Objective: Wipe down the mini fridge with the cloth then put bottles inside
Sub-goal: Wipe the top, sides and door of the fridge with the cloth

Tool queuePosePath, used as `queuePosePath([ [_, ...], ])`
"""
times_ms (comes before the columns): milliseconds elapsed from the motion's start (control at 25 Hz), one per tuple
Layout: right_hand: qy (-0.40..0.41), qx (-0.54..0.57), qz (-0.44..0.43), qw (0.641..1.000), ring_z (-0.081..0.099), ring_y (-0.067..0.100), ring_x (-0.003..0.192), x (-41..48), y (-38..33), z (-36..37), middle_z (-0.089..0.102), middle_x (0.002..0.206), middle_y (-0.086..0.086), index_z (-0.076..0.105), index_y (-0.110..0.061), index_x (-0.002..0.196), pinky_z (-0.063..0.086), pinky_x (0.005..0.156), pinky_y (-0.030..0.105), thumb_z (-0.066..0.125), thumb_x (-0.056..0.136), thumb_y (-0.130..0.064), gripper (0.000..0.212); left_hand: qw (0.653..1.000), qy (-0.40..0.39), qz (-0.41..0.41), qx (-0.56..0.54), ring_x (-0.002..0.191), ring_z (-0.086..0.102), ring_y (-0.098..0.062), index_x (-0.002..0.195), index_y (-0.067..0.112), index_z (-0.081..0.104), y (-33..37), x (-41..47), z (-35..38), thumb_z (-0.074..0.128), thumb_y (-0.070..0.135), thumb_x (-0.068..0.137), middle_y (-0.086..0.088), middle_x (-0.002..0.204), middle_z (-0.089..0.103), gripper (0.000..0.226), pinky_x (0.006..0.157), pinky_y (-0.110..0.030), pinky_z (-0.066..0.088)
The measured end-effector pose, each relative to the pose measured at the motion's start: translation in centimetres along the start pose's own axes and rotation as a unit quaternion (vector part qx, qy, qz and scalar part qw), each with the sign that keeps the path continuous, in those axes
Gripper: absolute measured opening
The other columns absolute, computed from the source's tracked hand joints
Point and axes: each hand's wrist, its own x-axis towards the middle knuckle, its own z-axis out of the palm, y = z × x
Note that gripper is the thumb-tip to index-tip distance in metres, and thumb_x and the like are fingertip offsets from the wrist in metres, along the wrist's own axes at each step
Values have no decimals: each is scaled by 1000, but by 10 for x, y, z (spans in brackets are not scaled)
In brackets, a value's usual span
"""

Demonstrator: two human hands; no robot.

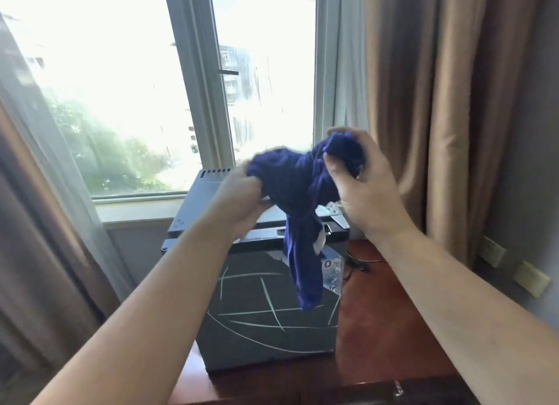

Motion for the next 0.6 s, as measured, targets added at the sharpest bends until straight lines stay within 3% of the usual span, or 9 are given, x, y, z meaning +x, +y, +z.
queuePosePath([
  [80, -68, -68, -32, 995, 66, 9, 109, 8, 7, 19, 68, 117, -9, 63, -34, 120, 56, 90, 24, 67, 95, -21, 29, 989, 17, 81, 126, 101, 70, -24, 139, 8, 51, 17, 7, -11, 37, -20, 89, -18, 120, 68, 60, 79, -35, 60],
  [120, -124, -134, -27, 983, 62, 13, 116, 8, 16, 26, 65, 124, -4, 62, -32, 125, 53, 98, 28, 68, 94, -20, 33, 961, 22, 98, 256, 106, 68, -25, 143, 13, 48, 16, 7, -20, 39, -18, 88, -16, 122, 67, 63, 86, -38, 58],
  [200, -274, -312, 32, 909, 52, 25, 129, 1, 39, 38, 55, 136, 5, 54, -31, 140, 42, 113, 40, 69, 92, -25, 51, 843, 9, 64, 535, 121, 60, -32, 147, 18, 46, -3, 7, -49, 48, -6, 90, -15, 133, 63, 62, 102, -43, 49],
  [240, -321, -372, 65, 869, 47, 29, 133, -3, 52, 42, 50, 140, 7, 47, -34, 147, 39, 115, 45, 69, 90, -29, 61, 803, 13, 24, 595, 128, 54, -34, 149, 18, 44, -13, 7, -66, 53, 0, 90, -13, 143, 57, 63, 108, -44, 44],
  [320, -328, -396, 100, 852, 39, 33, 140, -5, 70, 48, 40, 148, 9, 36, -39, 154, 36, 118, 49, 70, 86, -40, 76, 796, 12, 0, 605, 141, 42, -32, 152, 23, 39, -29, 8, -93, 61, 16, 90, -5, 155, 45, 66, 117, -43, 34],
  [400, -328, -395, 136, 847, 20, 38, 153, 3, 86, 55, 20, 165, 13, 21, -42, 158, 26, 124, 52, 71, 79, -56, 94, 802, -49, 40, 595, 150, 27, -24, 153, 37, 33, -39, 14, -101, 65, 41, 89, 3, 161, 34, 72, 119, -40, 25],
  [480, -367, -405, 192, 815, 4, 34, 160, 13, 102, 65, 0, 172, 12, 5, -40, 162, 16, 128, 52, 68, 74, -71, 112, 789, -121, 52, 600, 153, 16, -16, 154, 47, 22, -50, 27, -97, 62, 65, 84, 9, 167, 20, 83, 120, -39, 21],
  [520, -388, -401, 205, 804, 6, 30, 160, 16, 108, 69, 2, 173, 10, 4, -36, 163, 17, 128, 48, 66, 76, -73, 114, 776, -147, 52, 611, 154, 12, -15, 156, 47, 18, -54, 35, -93, 59, 71, 82, 10, 168, 15, 88, 122, -40, 20],
  [600, -396, -376, 187, 816, 27, 24, 155, 25, 122, 76, 28, 168, 6, 17, -27, 163, 26, 124, 36, 66, 84, -63, 100, 758, -166, 67, 627, 154, 14, -15, 159, 37, 22, -57, 56, -94, 59, 67, 87, 9, 168, 17, 86, 123, -36, 17],
])
